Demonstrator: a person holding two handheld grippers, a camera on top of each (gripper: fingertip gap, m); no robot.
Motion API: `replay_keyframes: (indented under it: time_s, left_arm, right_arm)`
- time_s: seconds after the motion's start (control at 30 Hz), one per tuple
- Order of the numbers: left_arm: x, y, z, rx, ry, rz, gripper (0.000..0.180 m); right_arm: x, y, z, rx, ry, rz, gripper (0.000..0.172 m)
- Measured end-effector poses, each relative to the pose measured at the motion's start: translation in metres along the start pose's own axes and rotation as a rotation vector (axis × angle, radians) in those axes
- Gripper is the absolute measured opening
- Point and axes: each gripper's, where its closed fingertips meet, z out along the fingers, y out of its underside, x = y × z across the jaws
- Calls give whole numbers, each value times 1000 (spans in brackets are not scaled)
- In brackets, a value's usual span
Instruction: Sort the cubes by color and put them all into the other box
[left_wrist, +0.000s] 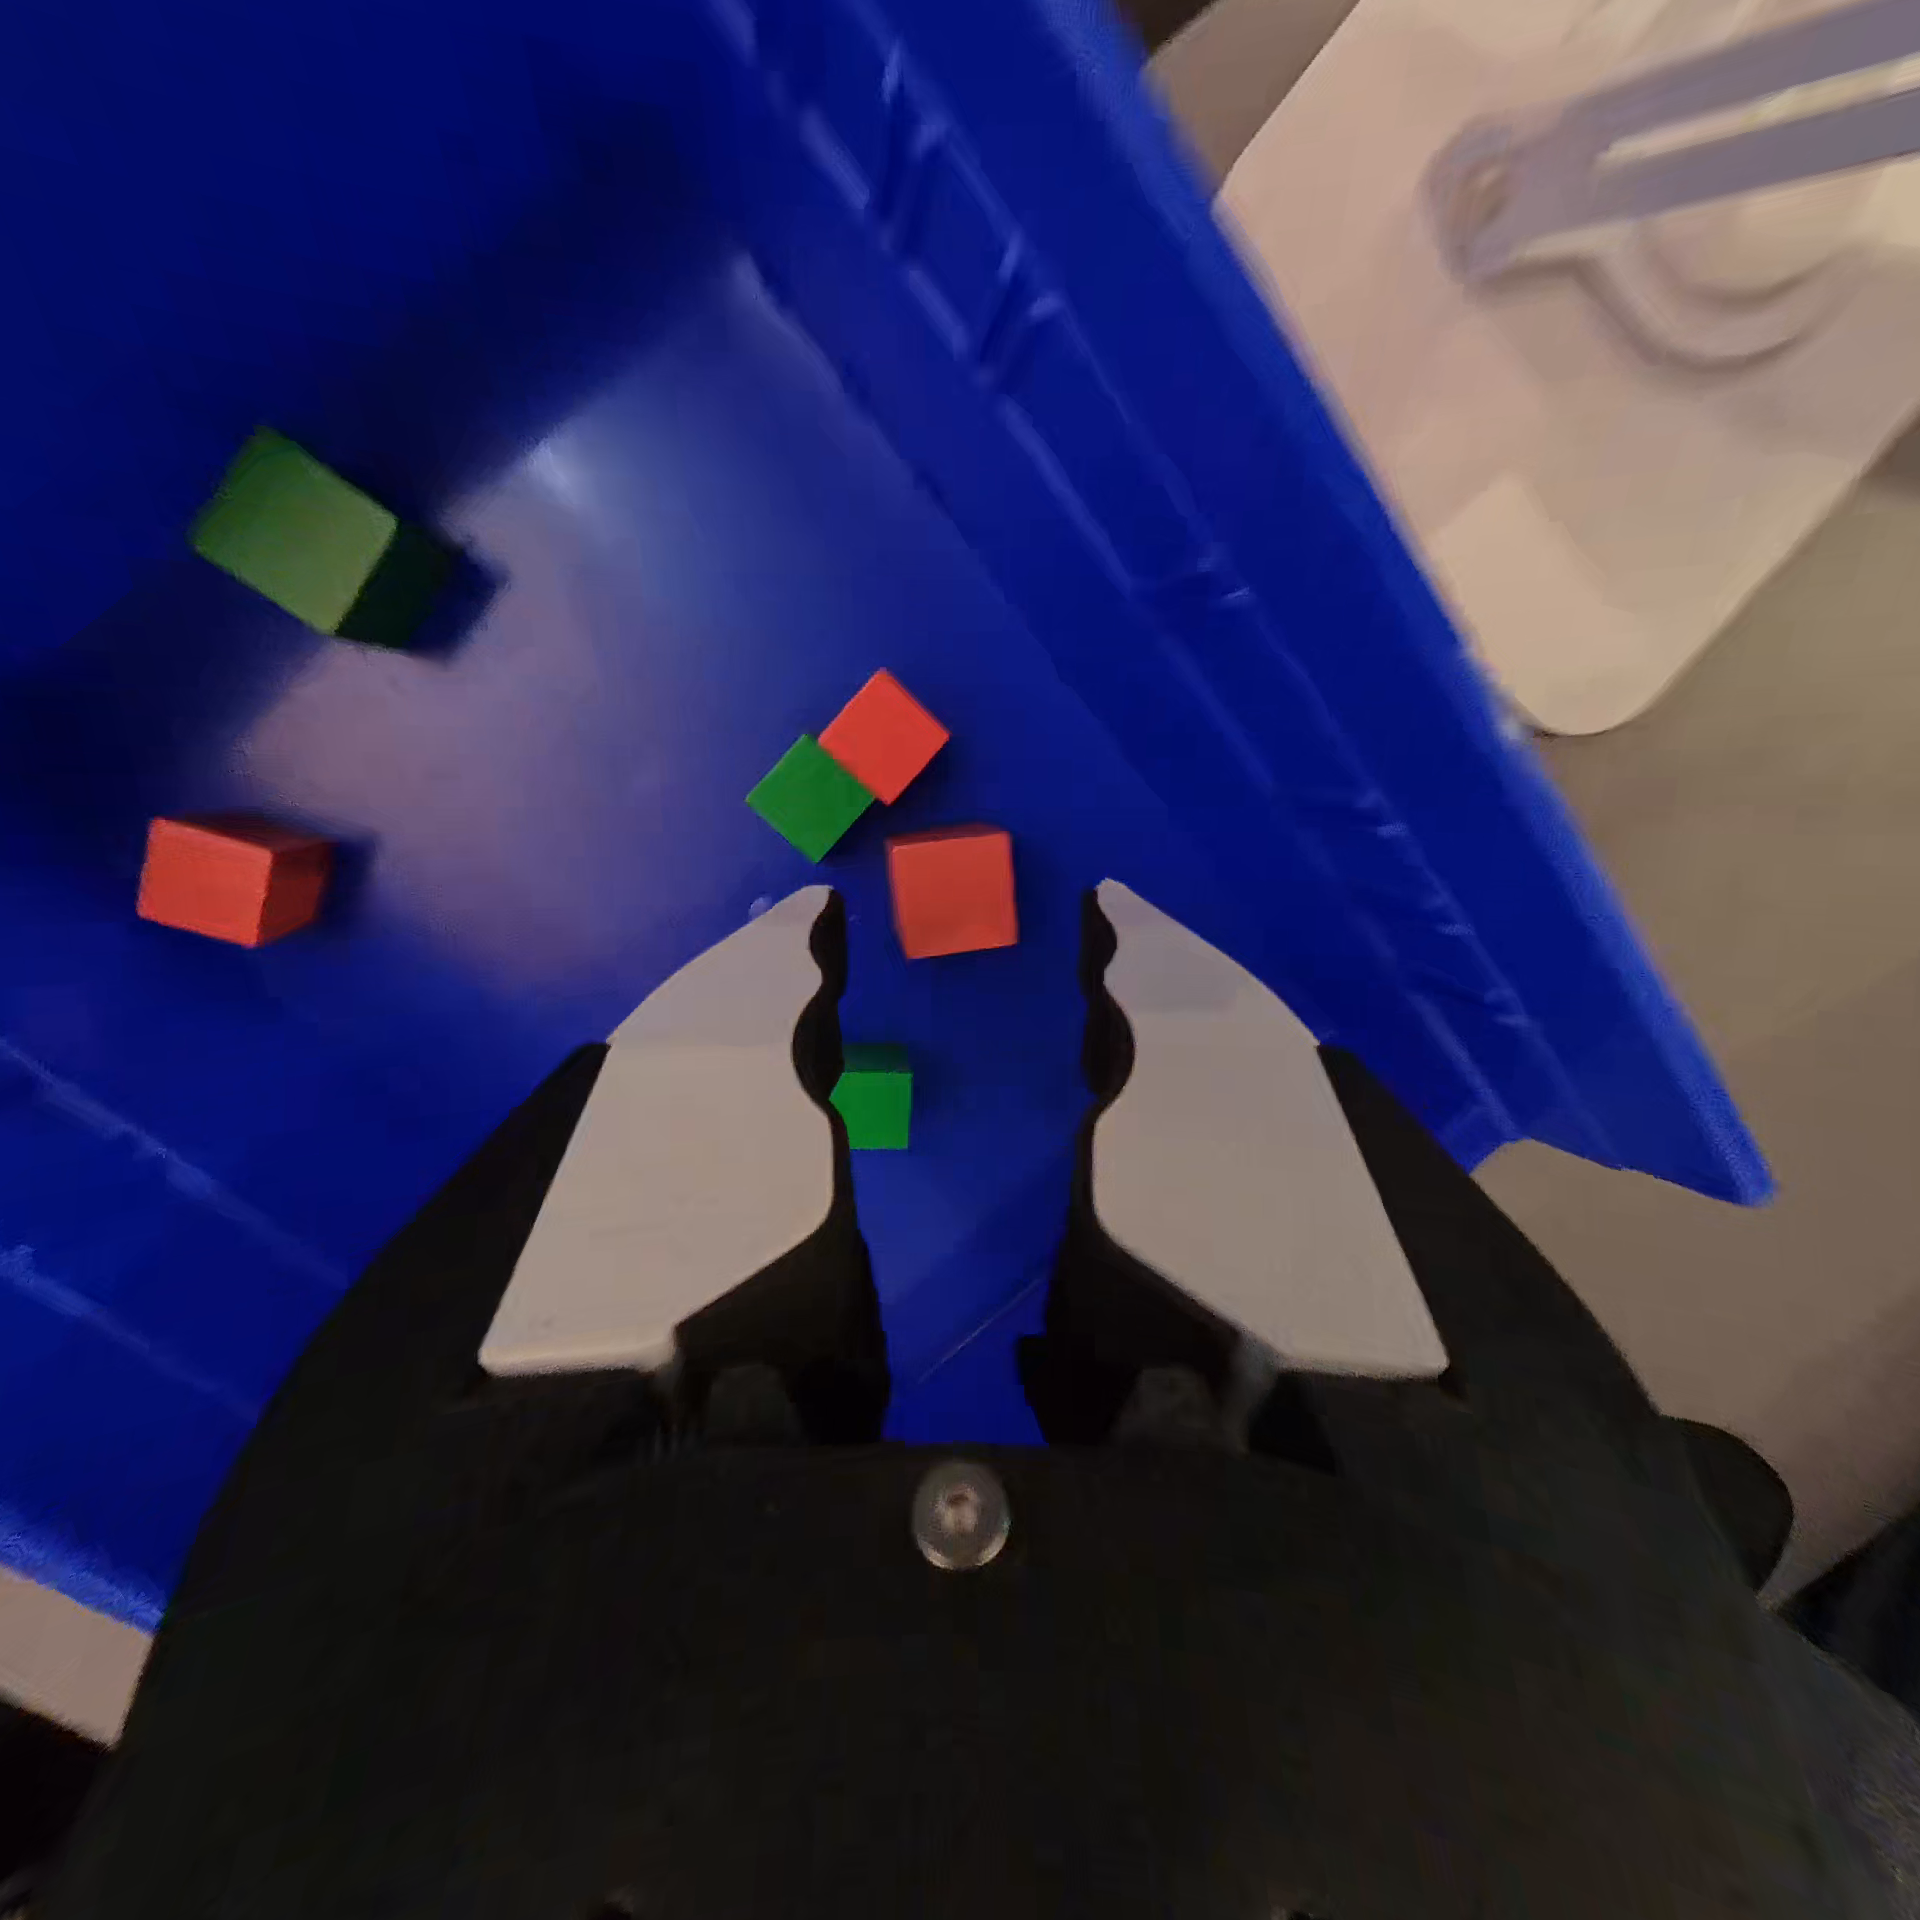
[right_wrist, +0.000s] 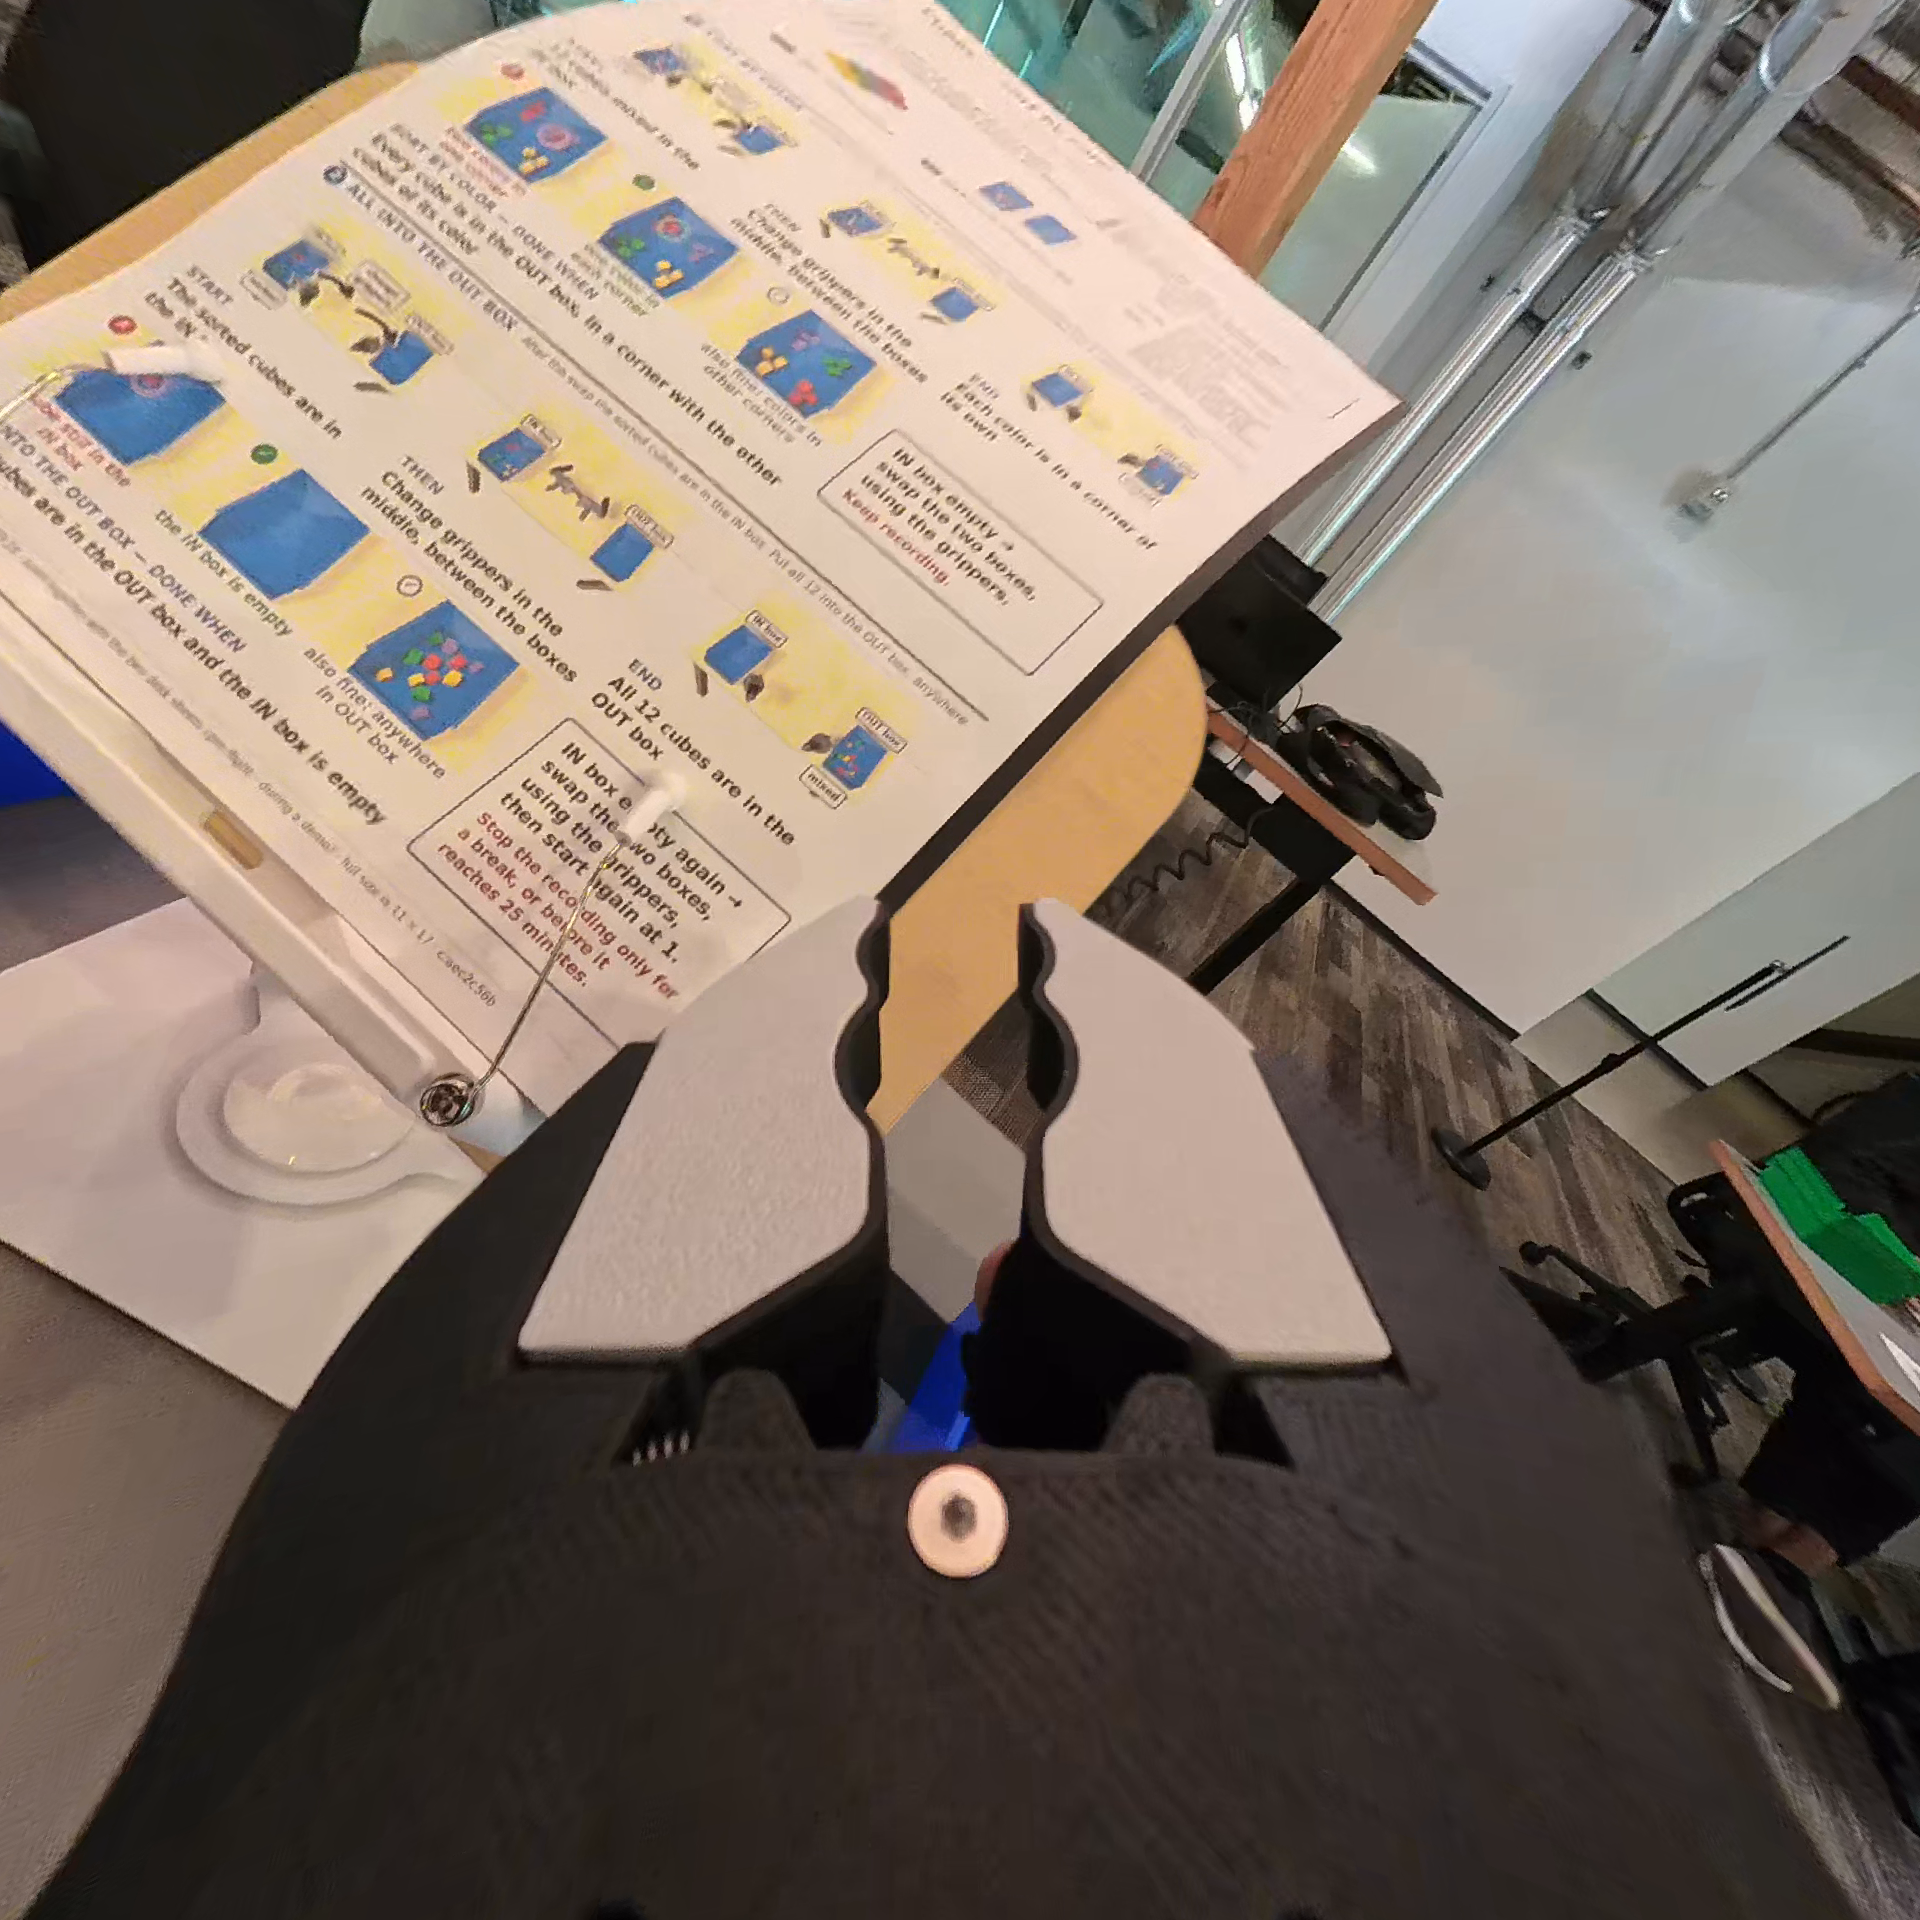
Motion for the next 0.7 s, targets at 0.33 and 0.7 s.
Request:
replay_keyframes:
  time_s: [0.33, 0.7]
  left_arm:
    - [-7, 26, 46, -236, -15, -44, 46]
    - [0, -11, -20, 94, -10, -15, 29]
  right_arm:
    - [-8, -1, 3, 5, -16, -32, 23]
    - [-30, -33, -10, 144, -30, -161, 25]
